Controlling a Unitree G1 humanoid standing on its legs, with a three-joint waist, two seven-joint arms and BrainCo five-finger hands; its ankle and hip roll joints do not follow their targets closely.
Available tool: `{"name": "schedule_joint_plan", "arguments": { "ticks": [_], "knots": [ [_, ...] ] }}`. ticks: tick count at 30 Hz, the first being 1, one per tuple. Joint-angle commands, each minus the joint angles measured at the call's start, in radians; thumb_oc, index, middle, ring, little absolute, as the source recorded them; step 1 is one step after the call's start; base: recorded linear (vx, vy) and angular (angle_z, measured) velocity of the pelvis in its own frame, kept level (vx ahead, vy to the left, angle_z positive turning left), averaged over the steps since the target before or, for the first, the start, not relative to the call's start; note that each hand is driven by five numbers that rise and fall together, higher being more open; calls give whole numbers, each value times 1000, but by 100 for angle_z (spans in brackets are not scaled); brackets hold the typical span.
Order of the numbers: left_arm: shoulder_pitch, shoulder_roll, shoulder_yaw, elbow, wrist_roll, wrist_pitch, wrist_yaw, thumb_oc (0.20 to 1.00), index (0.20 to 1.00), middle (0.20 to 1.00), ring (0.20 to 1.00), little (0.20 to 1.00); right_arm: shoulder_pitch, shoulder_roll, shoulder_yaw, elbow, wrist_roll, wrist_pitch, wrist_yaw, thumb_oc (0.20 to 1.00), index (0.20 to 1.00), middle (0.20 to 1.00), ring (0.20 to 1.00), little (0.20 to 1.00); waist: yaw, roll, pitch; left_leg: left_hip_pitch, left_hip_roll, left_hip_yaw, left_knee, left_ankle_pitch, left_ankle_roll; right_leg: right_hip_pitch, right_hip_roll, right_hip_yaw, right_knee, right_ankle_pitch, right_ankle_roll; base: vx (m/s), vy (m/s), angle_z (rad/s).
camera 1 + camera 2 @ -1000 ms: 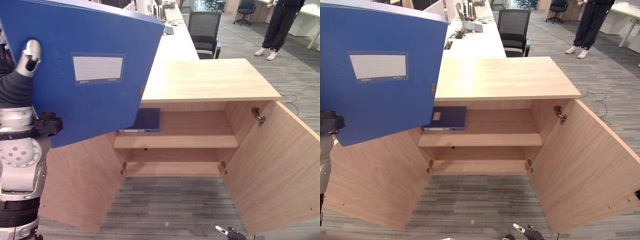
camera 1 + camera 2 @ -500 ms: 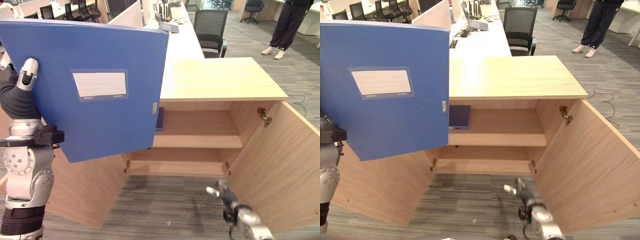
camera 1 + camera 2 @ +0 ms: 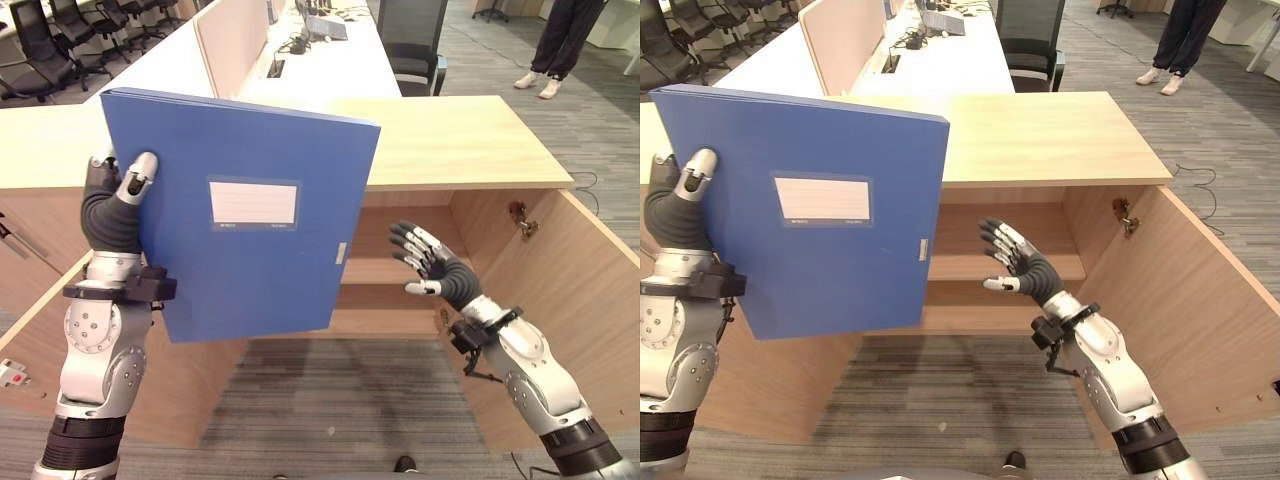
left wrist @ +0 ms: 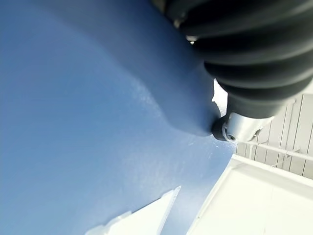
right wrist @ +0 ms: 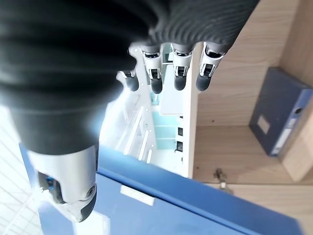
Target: Put the empty folder in the office cabinet
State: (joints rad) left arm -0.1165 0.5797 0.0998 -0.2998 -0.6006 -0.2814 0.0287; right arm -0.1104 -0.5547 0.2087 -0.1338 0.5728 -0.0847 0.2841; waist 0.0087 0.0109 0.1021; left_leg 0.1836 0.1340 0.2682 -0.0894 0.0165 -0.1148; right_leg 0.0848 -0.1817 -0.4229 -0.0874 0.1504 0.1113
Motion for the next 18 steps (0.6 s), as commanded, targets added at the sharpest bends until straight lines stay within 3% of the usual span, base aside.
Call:
{"name": "schedule_joint_plan", "arguments": {
  "ticks": [1,18],
  "knots": [
    [-124,34,-1,-13,35,-48,8,200,200,200,200,200,-76,39,42,-63,77,-58,15,1000,1000,1000,1000,1000,-3,-20,-13,-15,-10,-32,2,-11,-3,65,-30,39,56,-127,93,0,0,0],
    [-211,-16,-77,16,102,-52,25,200,200,200,200,200,-189,143,149,-94,112,-46,18,1000,1000,1000,1000,1000,1,-23,-22,-8,-6,-35,2,-14,-1,70,-26,39,62,-136,88,0,0,0]
  ]
}}
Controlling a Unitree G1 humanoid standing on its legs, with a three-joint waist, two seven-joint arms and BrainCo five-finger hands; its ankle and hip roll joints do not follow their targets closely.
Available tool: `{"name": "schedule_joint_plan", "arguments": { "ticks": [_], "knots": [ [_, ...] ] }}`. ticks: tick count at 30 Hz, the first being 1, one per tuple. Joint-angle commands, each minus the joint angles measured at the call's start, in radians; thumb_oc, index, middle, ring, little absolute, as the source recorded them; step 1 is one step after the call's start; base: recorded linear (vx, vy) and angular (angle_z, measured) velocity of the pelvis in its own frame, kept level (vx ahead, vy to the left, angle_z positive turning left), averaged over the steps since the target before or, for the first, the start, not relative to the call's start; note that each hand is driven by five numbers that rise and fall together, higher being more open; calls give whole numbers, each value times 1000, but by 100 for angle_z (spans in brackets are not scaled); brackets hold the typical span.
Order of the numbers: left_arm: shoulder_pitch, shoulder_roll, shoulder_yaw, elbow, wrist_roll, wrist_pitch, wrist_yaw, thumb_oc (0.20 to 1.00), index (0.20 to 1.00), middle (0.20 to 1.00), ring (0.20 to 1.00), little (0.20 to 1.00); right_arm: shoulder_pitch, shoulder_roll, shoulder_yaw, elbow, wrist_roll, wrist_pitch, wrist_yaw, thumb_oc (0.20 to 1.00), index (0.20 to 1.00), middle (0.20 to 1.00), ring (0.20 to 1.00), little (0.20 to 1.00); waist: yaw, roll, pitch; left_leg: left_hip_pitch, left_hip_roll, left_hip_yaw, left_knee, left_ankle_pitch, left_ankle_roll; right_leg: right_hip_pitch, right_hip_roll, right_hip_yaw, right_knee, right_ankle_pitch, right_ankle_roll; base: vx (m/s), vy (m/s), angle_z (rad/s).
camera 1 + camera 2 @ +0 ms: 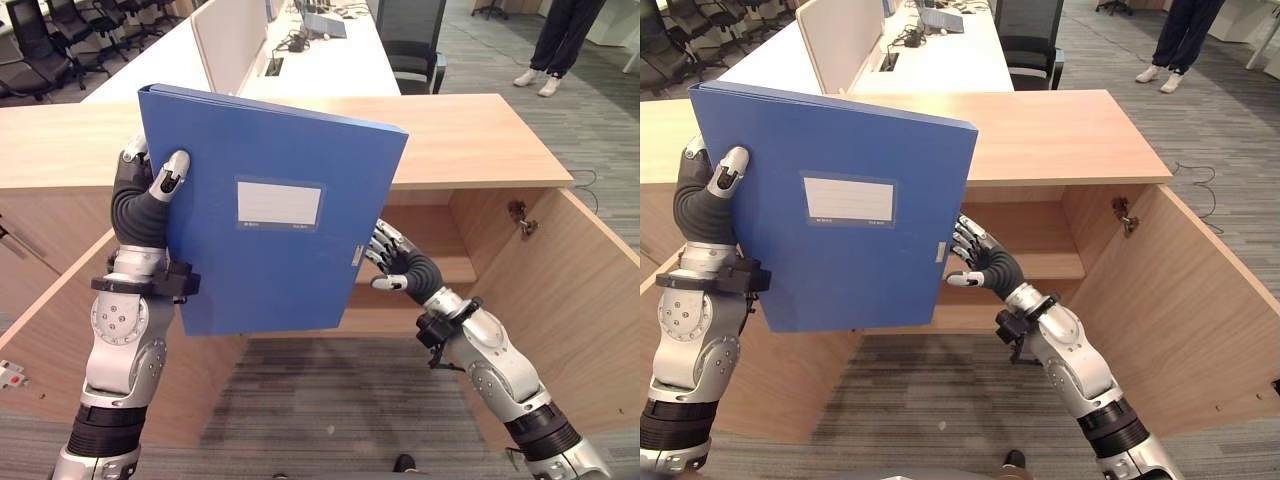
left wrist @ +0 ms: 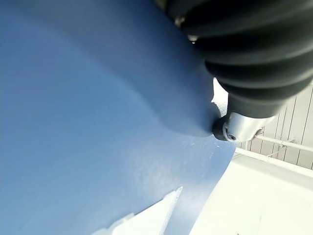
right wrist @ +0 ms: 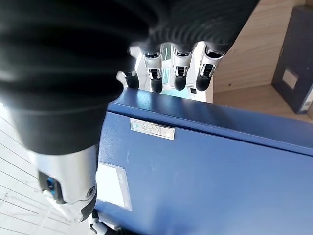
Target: Put the empty folder in the office cabinet
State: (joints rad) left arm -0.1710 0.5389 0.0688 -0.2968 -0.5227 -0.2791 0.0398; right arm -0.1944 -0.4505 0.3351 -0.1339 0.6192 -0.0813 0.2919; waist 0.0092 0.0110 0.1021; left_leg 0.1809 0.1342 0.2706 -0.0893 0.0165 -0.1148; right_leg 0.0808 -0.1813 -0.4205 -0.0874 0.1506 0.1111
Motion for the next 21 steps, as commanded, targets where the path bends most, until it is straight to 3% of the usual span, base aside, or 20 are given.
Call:
{"name": "schedule_joint_plan", "arguments": {
  "ticks": [1,21],
  "knots": [
    [-166,18,-57,16,28,-55,16,200,200,200,200,200,-115,49,35,-94,64,-49,8,1000,1000,1000,1000,1000,1,-23,-23,-5,-7,-38,2,-14,0,75,-25,36,63,-138,87,0,0,0],
    [-221,-54,-190,13,131,-40,40,200,200,200,200,200,-182,117,120,-29,42,-49,-36,1000,1000,1000,1000,1000,4,-29,-22,-10,-6,-44,2,-13,2,72,-27,33,57,-131,86,0,0,0]
  ]
}}
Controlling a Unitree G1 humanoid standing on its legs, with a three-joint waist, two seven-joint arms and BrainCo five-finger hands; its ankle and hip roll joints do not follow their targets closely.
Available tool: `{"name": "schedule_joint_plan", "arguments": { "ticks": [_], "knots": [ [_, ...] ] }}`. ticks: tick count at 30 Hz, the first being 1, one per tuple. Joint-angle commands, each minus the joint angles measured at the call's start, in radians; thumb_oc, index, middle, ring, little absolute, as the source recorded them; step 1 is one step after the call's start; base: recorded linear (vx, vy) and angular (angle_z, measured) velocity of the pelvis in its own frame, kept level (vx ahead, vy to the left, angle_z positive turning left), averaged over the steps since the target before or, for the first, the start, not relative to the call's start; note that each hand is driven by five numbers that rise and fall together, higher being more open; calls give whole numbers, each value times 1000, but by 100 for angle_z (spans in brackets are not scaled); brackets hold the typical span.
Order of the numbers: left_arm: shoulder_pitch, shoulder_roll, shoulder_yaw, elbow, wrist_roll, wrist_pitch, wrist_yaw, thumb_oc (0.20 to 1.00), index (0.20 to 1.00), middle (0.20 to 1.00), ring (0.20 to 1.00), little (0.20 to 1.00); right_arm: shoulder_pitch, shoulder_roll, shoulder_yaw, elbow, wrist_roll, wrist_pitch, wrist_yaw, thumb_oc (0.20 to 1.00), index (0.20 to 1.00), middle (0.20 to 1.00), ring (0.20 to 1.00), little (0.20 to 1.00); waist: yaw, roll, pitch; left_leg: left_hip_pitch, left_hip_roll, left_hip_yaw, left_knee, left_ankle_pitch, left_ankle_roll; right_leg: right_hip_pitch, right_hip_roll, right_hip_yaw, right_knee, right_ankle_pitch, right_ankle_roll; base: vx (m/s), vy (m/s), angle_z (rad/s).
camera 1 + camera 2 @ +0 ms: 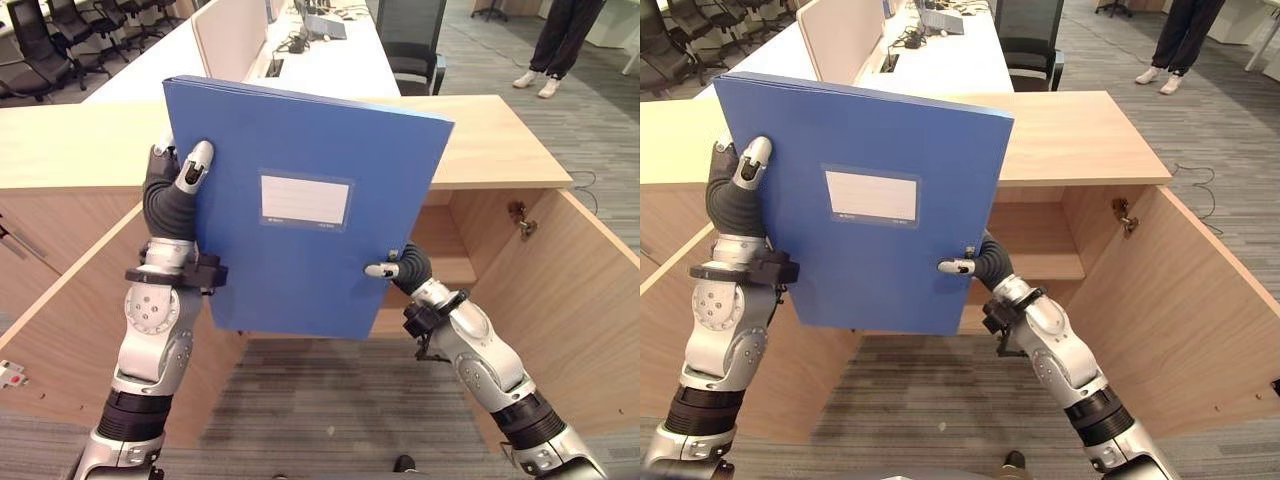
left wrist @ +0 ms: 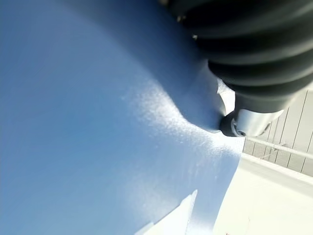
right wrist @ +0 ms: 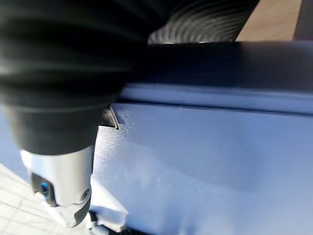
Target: Put the empty folder in the office cabinet
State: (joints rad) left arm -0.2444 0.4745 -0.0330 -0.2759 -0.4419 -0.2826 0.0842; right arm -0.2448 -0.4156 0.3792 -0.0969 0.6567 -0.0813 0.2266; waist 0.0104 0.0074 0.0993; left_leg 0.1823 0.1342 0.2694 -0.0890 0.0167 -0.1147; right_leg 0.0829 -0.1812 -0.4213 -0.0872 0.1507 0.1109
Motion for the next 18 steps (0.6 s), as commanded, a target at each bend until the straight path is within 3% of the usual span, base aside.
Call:
{"name": "schedule_joint_plan", "arguments": {
  "ticks": [1,17,18],
  "knots": [
    [-148,8,-93,-8,53,-36,-4,200,200,200,200,200,-131,83,77,-62,4,-49,29,1000,1000,1000,1000,1000,2,-26,-19,-12,-6,-43,2,-13,2,69,-27,33,56,-131,86,0,0,0],
    [-151,-32,-150,-6,56,-25,-10,200,200,200,200,200,-111,88,52,42,-20,-49,-19,1000,1000,1000,1000,1000,-3,-27,-15,-12,-6,-44,2,-14,3,73,-27,33,55,-130,87,0,0,0],
    [-151,-32,-150,-6,55,-24,-12,200,200,200,200,200,-106,89,51,43,-19,-48,-19,542,542,542,542,542,-3,-27,-15,-11,-6,-44,2,-14,3,73,-26,32,55,-130,87,0,0,0]
  ]
}}
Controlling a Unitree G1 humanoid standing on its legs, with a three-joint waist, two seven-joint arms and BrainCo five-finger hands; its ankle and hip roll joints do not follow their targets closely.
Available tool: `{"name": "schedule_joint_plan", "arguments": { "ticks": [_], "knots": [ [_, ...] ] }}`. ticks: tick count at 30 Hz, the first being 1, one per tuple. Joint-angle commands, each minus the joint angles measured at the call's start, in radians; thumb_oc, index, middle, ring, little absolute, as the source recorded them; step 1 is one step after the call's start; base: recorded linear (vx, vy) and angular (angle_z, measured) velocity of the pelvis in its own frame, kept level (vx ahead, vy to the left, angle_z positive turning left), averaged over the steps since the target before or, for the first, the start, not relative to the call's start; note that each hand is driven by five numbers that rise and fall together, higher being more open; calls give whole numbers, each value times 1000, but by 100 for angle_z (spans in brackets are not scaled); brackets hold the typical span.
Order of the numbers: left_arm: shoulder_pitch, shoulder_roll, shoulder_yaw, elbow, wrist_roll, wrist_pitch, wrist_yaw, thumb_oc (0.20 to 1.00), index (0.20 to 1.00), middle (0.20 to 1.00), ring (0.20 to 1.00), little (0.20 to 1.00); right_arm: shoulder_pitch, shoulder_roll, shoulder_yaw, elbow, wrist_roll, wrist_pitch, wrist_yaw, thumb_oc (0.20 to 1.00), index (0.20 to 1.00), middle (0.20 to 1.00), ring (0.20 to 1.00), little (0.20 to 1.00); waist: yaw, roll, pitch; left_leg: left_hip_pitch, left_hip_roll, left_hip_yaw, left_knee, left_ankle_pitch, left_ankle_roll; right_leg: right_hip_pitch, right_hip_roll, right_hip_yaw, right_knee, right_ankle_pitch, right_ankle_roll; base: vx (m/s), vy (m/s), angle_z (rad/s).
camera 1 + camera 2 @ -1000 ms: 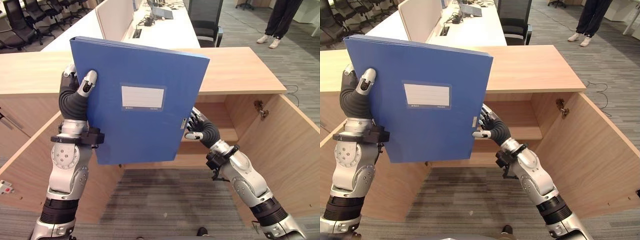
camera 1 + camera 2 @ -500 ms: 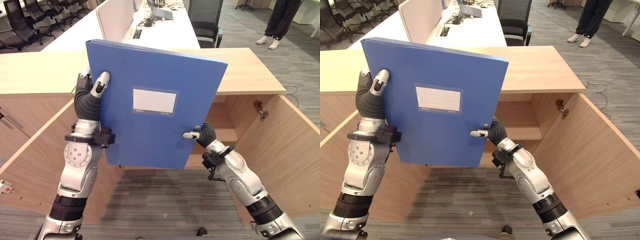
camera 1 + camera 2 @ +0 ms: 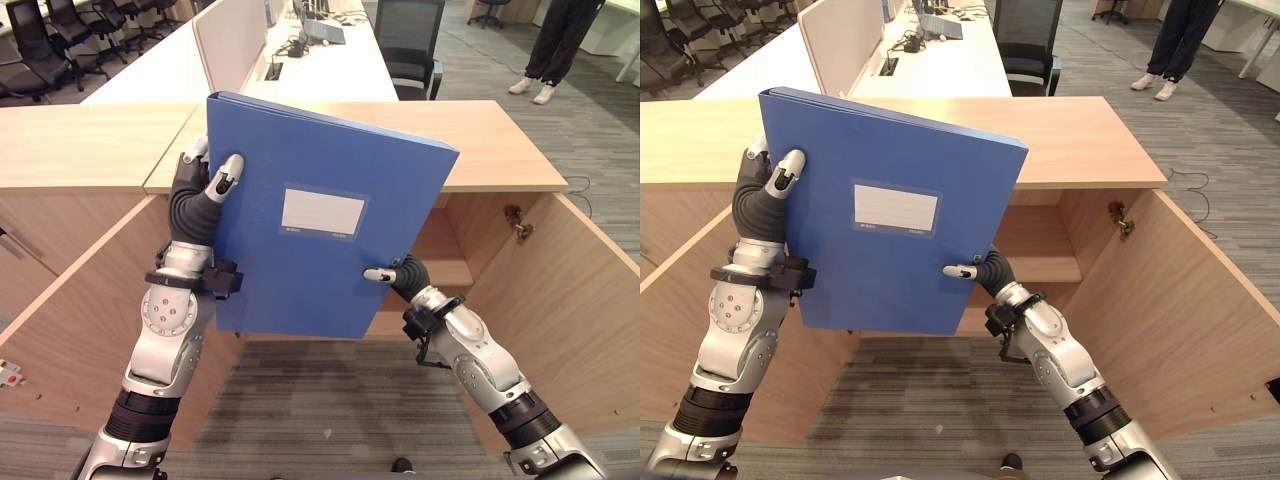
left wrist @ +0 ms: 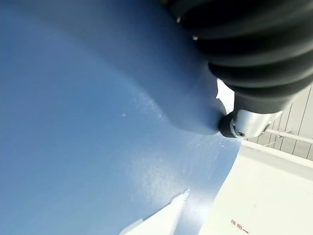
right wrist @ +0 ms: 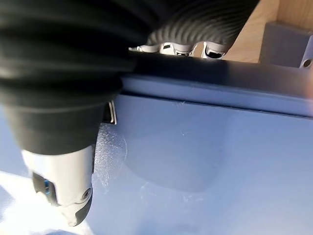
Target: Put the empty folder in the office cabinet
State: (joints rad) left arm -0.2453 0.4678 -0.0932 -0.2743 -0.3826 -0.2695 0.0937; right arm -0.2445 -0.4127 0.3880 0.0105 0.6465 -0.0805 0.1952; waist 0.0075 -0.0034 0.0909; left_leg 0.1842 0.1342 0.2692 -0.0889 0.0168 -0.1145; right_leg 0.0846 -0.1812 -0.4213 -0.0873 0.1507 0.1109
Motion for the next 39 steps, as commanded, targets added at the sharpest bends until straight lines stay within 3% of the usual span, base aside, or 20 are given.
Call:
{"name": "schedule_joint_plan", "arguments": {
  "ticks": [1,20,21,22,23,32,39],
  "knots": [
    [-149,-25,-89,-9,-6,-37,-23,200,200,200,200,200,-101,87,40,-63,-7,-48,12,200,200,200,200,200,0,-16,-6,-14,-6,-44,2,-14,3,72,-26,31,55,-130,87,0,0,0],
    [-92,-17,-38,-12,-14,-35,-30,200,200,200,200,200,-71,82,35,-86,23,-30,50,200,200,200,200,200,12,-22,-5,-14,-6,-49,2,-16,3,71,-25,30,58,-133,87,0,0,0],
    [-68,-15,-19,-13,-10,-33,-27,536,536,536,536,536,-62,80,33,-91,21,-27,55,200,200,200,200,200,14,-22,-6,-14,-6,-48,2,-16,3,72,-25,29,60,-133,87,0,0,0],
    [-52,-15,-9,-11,-12,-31,-28,928,928,928,928,928,-53,75,31,-95,20,-23,62,200,200,200,200,200,16,-23,-5,-16,-7,-50,2,-15,3,72,-26,28,60,-133,87,0,0,0],
    [-34,-17,3,-10,-13,-30,-28,1000,1000,1000,1000,1000,-42,70,27,-100,15,-19,67,200,200,200,200,200,19,-24,-4,-17,-7,-51,2,-15,3,73,-25,26,61,-134,88,0,0,0],
    [91,-19,80,-11,-64,-16,-63,1000,1000,1000,1000,1000,58,27,-12,-98,-17,19,111,200,200,200,200,200,37,-32,4,-29,-9,-63,2,-12,1,71,-26,8,69,-138,88,1,1,4],
    [241,-39,213,10,-151,-5,-88,1000,1000,1000,1000,1000,195,10,-93,-33,-42,43,141,200,200,200,200,200,55,-31,12,-42,-9,-78,2,-6,-2,70,-24,-10,72,-142,85,9,-8,14]
  ]
}}
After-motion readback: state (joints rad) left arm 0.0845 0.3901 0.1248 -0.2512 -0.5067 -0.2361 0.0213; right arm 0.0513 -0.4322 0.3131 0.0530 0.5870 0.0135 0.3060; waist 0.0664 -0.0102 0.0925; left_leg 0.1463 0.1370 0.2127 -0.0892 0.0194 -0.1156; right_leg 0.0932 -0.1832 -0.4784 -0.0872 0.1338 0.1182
